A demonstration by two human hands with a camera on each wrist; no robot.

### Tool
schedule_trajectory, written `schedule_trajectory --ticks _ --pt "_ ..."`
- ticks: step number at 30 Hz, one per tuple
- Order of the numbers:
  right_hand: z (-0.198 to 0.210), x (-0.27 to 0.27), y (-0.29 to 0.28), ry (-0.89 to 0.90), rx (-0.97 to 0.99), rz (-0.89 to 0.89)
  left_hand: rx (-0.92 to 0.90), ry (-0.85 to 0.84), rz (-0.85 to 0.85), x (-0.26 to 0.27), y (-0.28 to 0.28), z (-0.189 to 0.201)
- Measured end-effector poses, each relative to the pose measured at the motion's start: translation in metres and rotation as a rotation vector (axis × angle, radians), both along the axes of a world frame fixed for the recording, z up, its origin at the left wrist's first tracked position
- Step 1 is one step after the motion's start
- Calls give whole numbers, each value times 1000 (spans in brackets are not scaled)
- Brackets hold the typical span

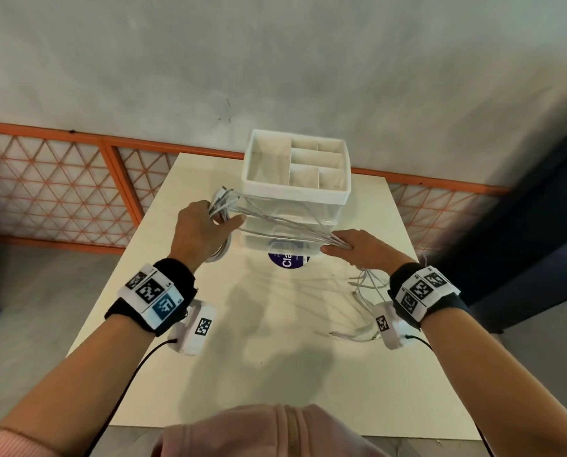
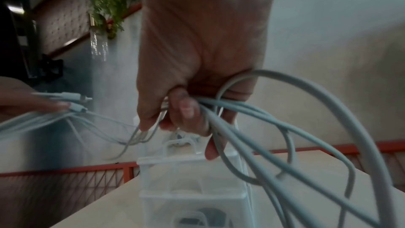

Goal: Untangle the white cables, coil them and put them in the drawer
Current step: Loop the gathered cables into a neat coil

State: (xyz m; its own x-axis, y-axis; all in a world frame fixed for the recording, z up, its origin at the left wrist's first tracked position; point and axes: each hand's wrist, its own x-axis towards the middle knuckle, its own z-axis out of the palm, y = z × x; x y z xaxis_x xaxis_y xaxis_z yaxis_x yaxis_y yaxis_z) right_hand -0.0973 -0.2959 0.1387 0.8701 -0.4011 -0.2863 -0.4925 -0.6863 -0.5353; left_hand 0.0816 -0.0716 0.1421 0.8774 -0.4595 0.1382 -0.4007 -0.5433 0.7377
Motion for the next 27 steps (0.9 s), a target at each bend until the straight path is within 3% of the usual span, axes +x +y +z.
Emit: schedule_trajectory --ticks 6,10,13,15,20,27 --pt "10 5 12 176 2 130 -119 -134 69 -14 -2 8" --pt "12 13 29 286 -1 254 -398 19 -357 -31 -10 23" --pt "18 24 48 276 19 364 -271 87 -666 -46 -22 17" --pt "29 28 54 171 50 374 -156 153 -743 -51 -26 5" --pt "47 19 47 -23 203 389 -37 294 -738 -52 -25 -18" --pt "31 -4 12 -207 393 145 -143 144 -569 -43 -22 4"
